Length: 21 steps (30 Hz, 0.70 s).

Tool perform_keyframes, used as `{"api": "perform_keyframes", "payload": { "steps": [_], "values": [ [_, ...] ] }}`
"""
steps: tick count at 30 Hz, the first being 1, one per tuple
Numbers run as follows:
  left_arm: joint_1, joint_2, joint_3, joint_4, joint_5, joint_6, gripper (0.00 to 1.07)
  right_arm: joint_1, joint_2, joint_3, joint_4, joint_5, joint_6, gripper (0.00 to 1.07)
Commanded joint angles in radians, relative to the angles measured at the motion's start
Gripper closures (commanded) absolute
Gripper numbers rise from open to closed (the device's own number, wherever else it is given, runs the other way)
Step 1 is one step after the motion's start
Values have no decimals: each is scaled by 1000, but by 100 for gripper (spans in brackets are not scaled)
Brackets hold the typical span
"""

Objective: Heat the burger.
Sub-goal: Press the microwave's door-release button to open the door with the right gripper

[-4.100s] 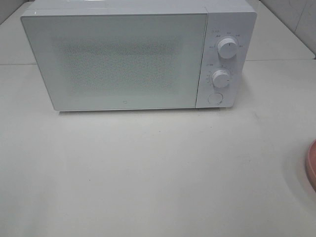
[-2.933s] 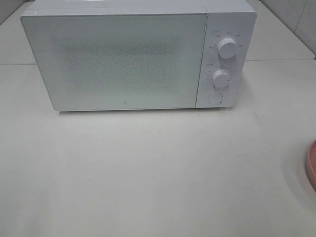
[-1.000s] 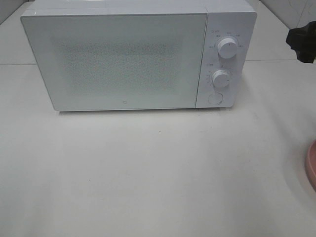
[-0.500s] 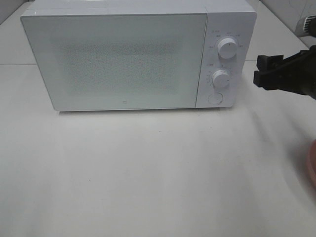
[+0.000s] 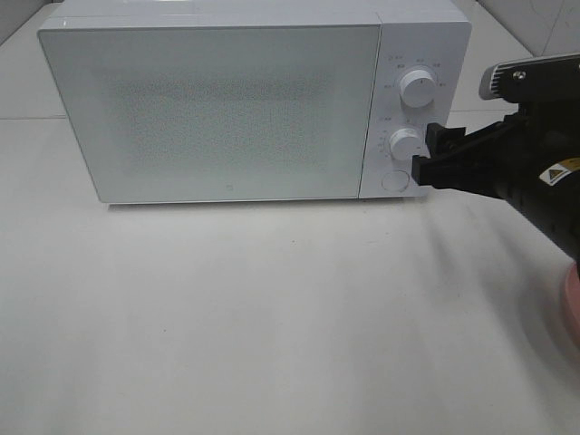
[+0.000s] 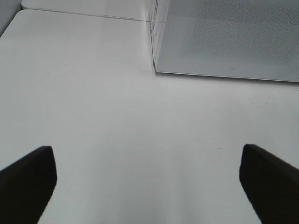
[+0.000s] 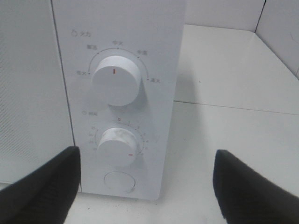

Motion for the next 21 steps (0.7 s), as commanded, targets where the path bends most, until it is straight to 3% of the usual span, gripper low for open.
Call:
{"api": "perform_keyframes", "payload": {
  "steps": [1,8,17,21],
  "values": [
    [4,-24,1,0,-16,1,6,48,29,0,67,-45,-12,31],
    [4,-24,1,0,-16,0,6,134,89,0,190,-123,-31,31],
    [4,-18,1,0,-16,0,6,161,100,0,197,-126,-5,31],
    [4,-18,1,0,-16,0,6,161,100,0,193,-118,178,33]
  ]
}}
